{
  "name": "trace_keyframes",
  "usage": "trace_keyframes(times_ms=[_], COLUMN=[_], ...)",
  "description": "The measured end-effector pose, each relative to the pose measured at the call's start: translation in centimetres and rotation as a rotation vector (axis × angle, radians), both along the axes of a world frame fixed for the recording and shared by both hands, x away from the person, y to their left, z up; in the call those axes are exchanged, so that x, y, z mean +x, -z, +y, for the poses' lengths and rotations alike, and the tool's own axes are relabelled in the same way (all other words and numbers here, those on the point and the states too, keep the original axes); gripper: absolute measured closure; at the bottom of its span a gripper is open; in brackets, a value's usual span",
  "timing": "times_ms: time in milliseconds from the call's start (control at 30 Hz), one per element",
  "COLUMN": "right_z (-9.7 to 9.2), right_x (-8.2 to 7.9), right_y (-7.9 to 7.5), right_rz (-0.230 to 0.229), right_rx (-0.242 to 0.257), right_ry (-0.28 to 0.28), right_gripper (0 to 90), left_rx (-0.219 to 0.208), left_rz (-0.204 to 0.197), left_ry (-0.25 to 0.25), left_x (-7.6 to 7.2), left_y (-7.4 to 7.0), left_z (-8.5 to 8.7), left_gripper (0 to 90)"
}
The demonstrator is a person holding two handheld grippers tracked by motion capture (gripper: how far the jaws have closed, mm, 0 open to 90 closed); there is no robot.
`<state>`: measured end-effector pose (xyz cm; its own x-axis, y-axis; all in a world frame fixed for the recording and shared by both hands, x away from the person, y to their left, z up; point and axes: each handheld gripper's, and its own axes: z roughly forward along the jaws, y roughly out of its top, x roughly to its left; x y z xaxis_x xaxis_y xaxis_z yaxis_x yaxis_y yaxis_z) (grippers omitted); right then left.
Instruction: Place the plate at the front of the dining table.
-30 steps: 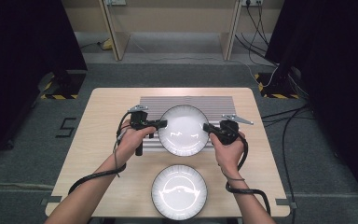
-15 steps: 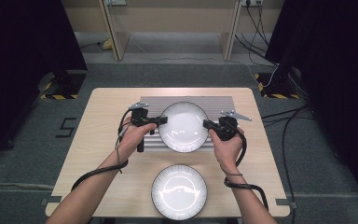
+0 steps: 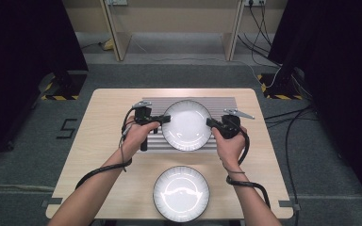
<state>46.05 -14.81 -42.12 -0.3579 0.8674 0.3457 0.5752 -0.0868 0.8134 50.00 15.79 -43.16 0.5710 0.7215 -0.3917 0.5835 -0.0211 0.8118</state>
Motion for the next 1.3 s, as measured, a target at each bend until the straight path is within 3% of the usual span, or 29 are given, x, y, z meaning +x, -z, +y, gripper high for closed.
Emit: trace_keyframes(times_ms=[1300], right_z=[0.3], right_x=[3.4], right_y=[-0.2], right_rz=[-0.01], right_rx=[-0.025], right_ry=[0.041], right_gripper=[83.5], left_rx=[0.013], left_rz=[0.005], left_ry=[-0.055], left_x=[3.6], left_y=[0.0], left_z=[-0.7], left_gripper=[79.9])
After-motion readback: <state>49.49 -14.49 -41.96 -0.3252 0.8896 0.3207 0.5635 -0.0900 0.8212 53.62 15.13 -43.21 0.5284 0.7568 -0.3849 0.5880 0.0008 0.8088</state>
